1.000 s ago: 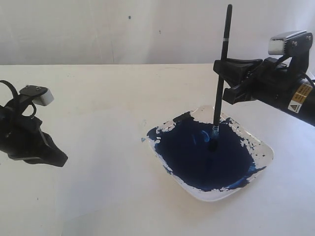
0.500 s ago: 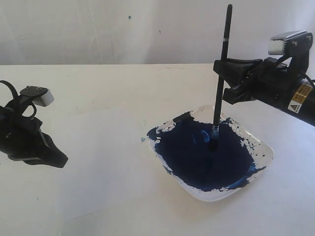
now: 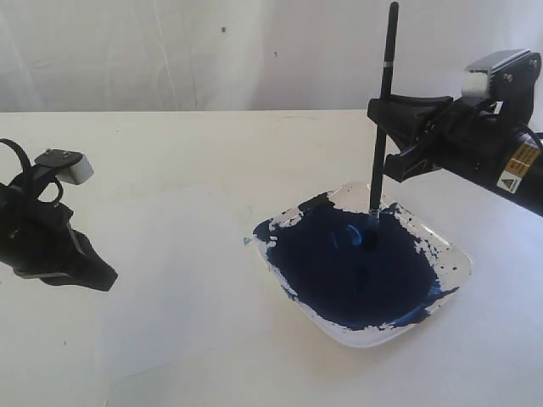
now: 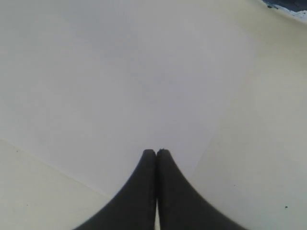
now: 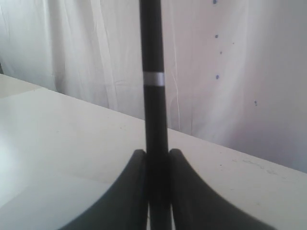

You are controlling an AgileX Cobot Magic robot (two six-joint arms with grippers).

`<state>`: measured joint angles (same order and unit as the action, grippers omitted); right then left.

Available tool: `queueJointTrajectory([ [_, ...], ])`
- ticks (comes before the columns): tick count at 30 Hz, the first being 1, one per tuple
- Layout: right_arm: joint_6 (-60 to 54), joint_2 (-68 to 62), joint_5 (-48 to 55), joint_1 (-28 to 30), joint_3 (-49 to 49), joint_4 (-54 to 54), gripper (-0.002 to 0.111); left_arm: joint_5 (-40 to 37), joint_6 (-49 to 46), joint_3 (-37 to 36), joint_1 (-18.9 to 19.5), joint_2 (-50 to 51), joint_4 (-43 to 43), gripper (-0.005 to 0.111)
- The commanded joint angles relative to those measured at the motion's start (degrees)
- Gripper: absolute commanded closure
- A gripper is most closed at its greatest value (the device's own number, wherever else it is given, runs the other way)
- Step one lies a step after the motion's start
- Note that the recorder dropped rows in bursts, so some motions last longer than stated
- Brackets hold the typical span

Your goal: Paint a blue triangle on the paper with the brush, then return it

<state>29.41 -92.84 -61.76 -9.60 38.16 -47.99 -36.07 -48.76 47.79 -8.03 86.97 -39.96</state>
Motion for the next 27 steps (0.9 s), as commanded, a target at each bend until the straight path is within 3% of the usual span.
queueJointTrajectory([
  [1, -0.16, -0.04, -1.24, 0.51, 0.03, 0.39, 0.106, -1.1, -0.12, 0.17, -0.23, -0.02, -1.15, 0.107],
  [16, 1.43, -0.04, -1.56, 0.51, 0.03, -0.24, 0.106, -0.66, -0.12, 0.17, -0.23, -0.02, 1.5, 0.107],
  [27, 2.29, -0.04, -5.6, 0.51, 0.03, -5.43, 0.106, -0.29, 11.34, -1.25, -0.23, -0.02, 4.11, 0.107],
])
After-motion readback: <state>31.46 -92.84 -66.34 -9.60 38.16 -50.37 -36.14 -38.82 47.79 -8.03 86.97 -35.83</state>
